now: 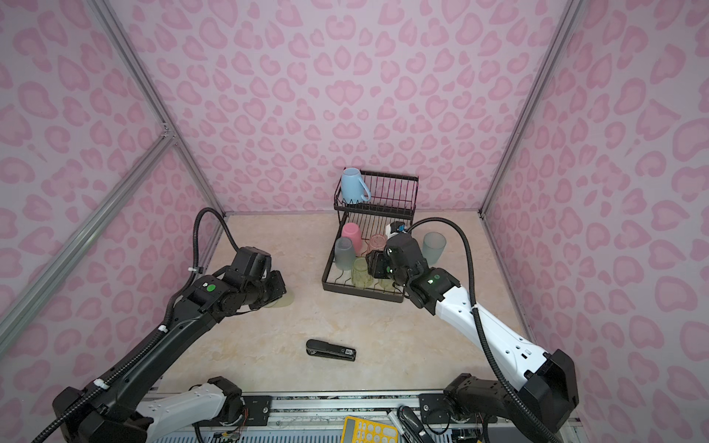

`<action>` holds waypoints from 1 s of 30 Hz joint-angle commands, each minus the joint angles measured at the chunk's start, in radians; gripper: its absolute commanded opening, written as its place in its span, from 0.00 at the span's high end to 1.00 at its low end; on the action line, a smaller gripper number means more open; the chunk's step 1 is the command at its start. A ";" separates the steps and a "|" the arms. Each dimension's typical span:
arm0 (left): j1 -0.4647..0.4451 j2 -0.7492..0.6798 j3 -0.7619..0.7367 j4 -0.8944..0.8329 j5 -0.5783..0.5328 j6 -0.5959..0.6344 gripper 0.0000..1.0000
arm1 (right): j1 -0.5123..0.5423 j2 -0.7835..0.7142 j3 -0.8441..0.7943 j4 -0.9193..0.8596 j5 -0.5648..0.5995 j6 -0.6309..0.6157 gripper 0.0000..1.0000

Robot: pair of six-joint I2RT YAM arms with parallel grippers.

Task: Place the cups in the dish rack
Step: 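Lift the green cup toward the rack while the right gripper reaches toward it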

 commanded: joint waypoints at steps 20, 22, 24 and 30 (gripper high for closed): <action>-0.027 0.069 0.013 0.781 0.408 0.056 0.92 | -0.010 -0.017 0.037 0.108 -0.079 0.677 0.37; -0.036 0.085 0.014 0.842 0.425 0.048 0.92 | -0.016 -0.021 0.029 0.144 -0.094 0.735 0.36; -0.045 0.103 0.019 0.893 0.441 0.041 0.92 | -0.020 -0.021 0.023 0.180 -0.105 0.776 0.34; -0.071 0.163 0.044 1.016 0.479 0.020 0.92 | -0.043 -0.008 -0.001 0.294 -0.173 0.877 0.25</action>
